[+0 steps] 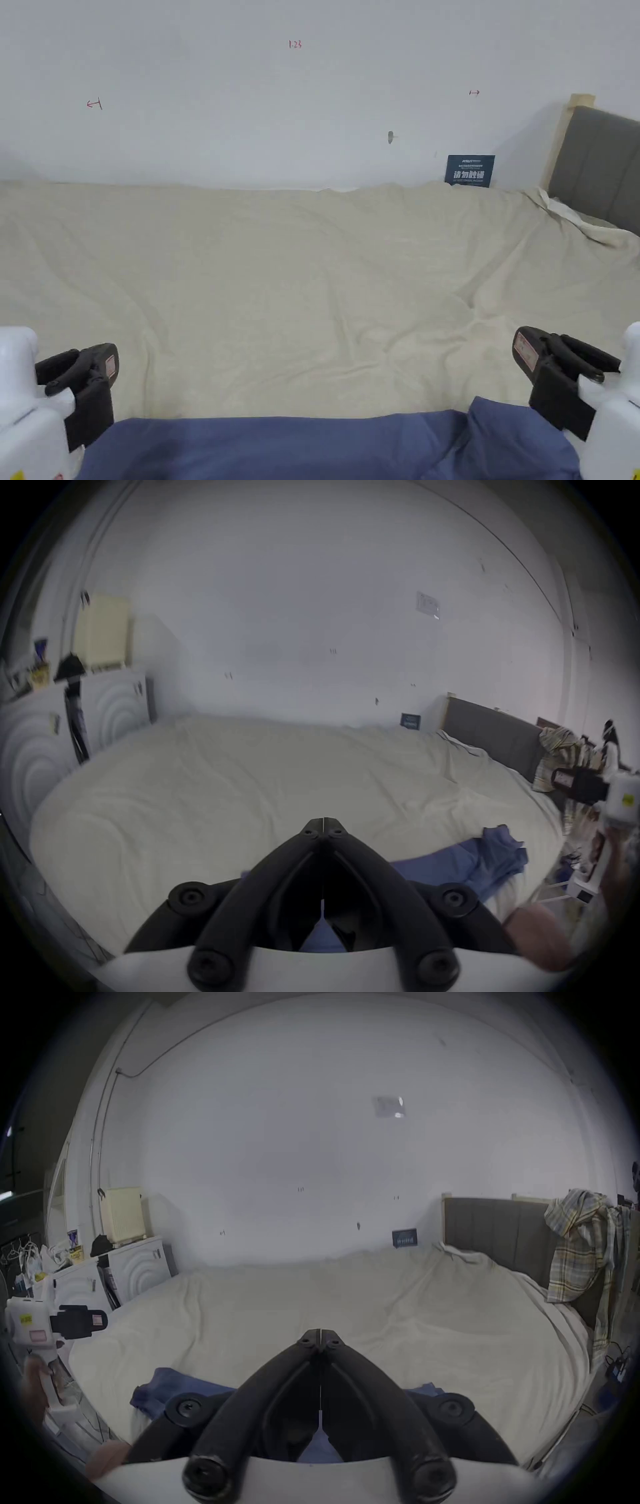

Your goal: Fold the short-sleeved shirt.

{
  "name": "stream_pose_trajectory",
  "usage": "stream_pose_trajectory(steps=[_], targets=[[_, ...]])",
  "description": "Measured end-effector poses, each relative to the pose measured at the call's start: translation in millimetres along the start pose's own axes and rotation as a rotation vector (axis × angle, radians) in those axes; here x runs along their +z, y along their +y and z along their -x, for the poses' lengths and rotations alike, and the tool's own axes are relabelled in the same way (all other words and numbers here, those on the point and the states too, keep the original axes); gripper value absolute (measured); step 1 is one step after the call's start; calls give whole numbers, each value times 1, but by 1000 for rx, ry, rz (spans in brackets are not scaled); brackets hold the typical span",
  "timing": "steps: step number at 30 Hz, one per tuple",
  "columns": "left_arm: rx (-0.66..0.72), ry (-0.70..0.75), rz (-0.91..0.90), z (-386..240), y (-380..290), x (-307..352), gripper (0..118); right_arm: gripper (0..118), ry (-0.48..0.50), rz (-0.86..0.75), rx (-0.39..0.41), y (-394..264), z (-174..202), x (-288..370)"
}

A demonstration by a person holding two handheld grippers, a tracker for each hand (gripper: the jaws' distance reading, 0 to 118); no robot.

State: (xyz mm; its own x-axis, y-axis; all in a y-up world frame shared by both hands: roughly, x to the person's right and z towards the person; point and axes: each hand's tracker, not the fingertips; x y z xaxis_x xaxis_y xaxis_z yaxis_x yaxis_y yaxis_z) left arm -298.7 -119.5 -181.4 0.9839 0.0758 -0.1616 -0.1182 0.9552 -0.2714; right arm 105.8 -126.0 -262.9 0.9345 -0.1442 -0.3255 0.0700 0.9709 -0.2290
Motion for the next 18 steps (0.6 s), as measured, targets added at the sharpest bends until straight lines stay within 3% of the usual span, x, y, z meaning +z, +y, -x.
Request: stream_pose_trajectory(steps=[1, 10, 13, 16, 18], targets=[[-8, -14, -25, -1, -3, 3, 0, 0, 32, -16, -12, -3, 3, 0], [-138, 72, -130, -1, -6, 17, 0, 0, -22, -75, 41, -3, 11, 0], [-35, -33, 110, 38, 14, -15, 0, 0, -6, -40, 62, -1, 13, -9], [253, -208, 504, 105, 14, -68, 0, 0, 25, -2, 64, 1, 14, -11], [407, -316, 660, 147, -6, -98, 1, 0, 46, 27, 76, -1, 15, -11]])
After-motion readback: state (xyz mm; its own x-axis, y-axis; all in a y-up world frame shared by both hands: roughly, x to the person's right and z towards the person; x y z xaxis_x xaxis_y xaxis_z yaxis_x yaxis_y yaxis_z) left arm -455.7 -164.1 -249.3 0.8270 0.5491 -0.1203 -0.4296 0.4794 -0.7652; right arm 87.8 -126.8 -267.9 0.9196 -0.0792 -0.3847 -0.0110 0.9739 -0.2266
